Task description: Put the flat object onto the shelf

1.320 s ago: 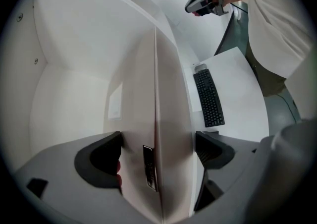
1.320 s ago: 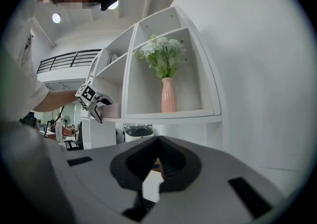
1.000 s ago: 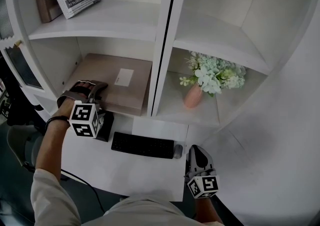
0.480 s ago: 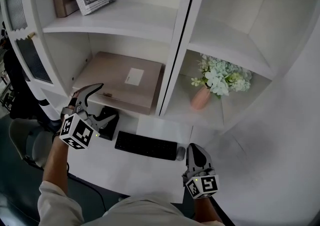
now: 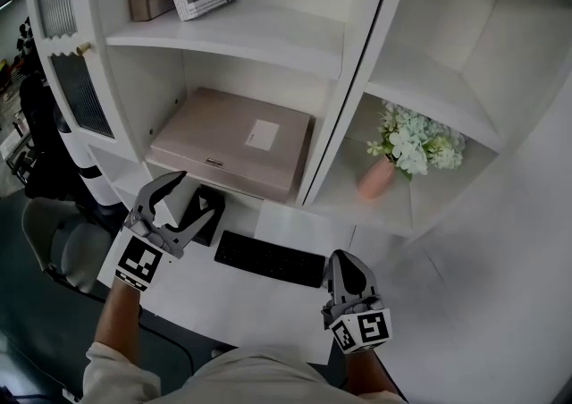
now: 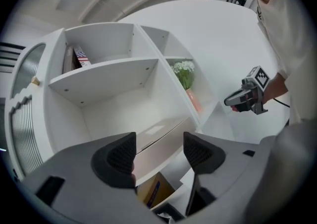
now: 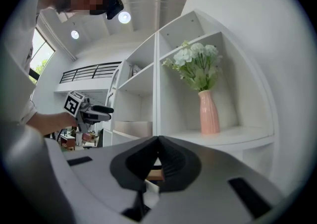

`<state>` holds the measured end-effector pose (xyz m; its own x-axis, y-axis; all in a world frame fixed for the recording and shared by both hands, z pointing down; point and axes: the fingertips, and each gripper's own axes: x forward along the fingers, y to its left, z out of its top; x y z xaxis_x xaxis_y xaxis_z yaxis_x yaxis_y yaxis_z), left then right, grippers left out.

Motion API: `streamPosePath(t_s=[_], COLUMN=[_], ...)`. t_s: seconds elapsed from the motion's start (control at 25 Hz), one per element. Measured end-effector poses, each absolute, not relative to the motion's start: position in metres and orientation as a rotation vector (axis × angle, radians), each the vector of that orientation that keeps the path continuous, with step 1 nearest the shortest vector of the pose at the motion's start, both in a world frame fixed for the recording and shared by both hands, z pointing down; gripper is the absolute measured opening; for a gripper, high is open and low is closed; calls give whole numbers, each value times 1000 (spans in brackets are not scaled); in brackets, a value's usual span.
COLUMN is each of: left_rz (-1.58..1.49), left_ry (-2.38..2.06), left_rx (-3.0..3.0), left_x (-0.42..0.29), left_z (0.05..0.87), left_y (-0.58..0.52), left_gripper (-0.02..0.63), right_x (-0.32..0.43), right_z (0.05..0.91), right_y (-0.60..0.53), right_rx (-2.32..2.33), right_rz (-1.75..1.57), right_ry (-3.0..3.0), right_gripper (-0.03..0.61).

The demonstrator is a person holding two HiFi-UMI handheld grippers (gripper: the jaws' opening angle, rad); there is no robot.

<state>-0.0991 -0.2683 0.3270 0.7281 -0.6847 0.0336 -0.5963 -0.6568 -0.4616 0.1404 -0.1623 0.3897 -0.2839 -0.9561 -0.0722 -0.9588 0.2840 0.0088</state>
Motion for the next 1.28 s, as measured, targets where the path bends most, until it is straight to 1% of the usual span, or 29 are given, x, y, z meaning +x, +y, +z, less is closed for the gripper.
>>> streamPosePath(t_s=[0.12,0.32,0.44,0.48,0.52,1.28], left_rz=[-185,-153,-130,-117,-105,-66], left_ry=[1055,1151,1251,1278,1295,1463], left_rx=[-2552,-2643,-2677,-2683,-2688,-2738], left_x=[-105,-113,-124,-128,-130,-152], left_z=[324,341,349,350,351,384], left_y=[-256,-241,-236,-234,-232,-196], left_gripper=[229,168,90,54,35,26], right_x=[131,118,110,108,106,84], right_z=[384,378,375,374,374,374], right_y=[-162,-160,-159,-158,-158,-149], right_rx=[-1810,-1756,-1723,-1714,-1705,-1592], right_rz=[93,105,118,120,122,132], right_ry=[2493,2520,2539,2545,2551,2638], right_gripper=[3,3,3,3,3,3])
